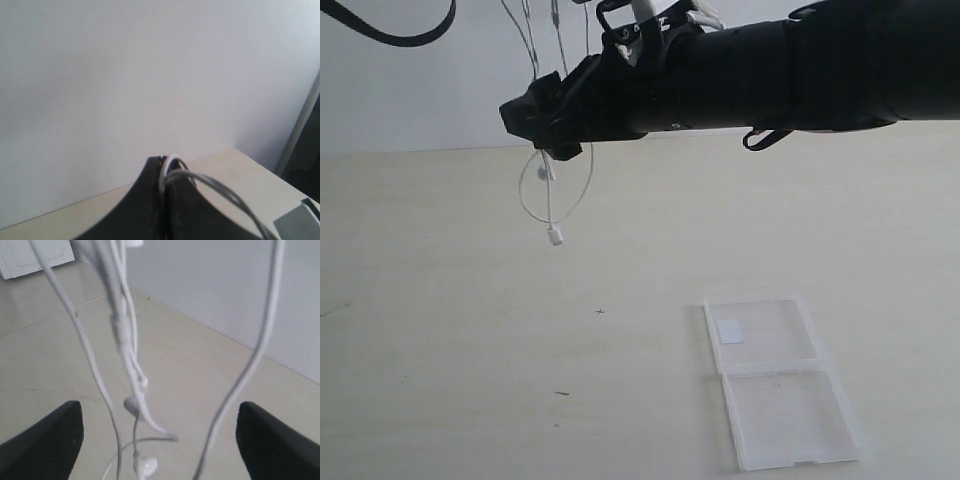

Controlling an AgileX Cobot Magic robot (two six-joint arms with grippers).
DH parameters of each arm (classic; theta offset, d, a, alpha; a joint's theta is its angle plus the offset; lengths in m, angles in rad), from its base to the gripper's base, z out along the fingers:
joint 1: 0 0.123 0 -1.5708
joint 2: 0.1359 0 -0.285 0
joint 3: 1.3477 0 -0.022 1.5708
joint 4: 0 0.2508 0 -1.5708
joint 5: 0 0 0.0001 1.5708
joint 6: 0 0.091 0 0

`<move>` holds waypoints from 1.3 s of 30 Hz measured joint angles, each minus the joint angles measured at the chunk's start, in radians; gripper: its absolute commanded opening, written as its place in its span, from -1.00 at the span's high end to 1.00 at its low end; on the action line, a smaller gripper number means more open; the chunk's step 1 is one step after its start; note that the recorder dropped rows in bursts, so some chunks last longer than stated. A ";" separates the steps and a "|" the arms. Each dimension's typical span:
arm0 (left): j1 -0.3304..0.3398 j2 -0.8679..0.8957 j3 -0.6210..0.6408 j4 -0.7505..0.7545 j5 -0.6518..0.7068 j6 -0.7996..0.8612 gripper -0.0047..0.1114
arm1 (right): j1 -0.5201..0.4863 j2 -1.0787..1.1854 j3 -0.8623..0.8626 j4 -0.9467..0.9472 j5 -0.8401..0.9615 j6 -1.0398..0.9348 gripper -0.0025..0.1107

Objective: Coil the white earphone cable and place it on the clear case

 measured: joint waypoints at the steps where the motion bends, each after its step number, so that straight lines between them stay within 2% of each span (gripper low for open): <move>1: 0.000 0.000 0.000 0.000 -0.004 -0.005 0.92 | 0.000 0.000 0.000 0.000 0.000 0.000 -0.46; 39: 0.000 0.000 0.000 0.054 0.007 -0.002 0.92 | 0.000 0.000 -0.020 0.000 0.040 0.051 -0.40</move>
